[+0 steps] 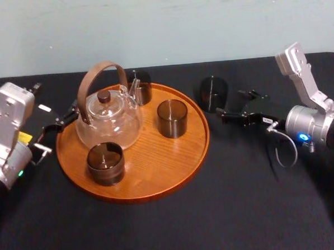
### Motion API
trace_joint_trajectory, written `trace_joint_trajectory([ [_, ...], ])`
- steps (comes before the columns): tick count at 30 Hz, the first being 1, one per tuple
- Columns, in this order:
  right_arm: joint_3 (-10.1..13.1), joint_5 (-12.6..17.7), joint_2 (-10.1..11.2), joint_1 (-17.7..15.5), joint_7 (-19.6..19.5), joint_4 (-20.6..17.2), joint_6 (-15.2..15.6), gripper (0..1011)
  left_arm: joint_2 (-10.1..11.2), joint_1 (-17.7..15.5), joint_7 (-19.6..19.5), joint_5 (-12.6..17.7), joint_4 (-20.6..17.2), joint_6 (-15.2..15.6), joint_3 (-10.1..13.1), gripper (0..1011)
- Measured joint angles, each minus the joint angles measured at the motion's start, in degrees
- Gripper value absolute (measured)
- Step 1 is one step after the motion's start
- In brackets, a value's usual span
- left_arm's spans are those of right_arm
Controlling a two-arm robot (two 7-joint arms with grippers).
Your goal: Pick up the glass from the table and place it on the tray.
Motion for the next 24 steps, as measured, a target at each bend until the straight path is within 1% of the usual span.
trace_joint_trajectory([
  [7, -0.51, -0.19, -1.54, 2.25, 0.12, 3.32, -0.11, 1002, 0.0, 0.0, 0.0, 0.0, 0.0, 0.0, 0.0, 1001],
  [24, -1.53, -1.55, -4.6, 6.66, 1.33, 10.16, -2.21, 1002, 0.0, 0.0, 0.0, 0.0, 0.0, 0.0, 0.0, 1001],
])
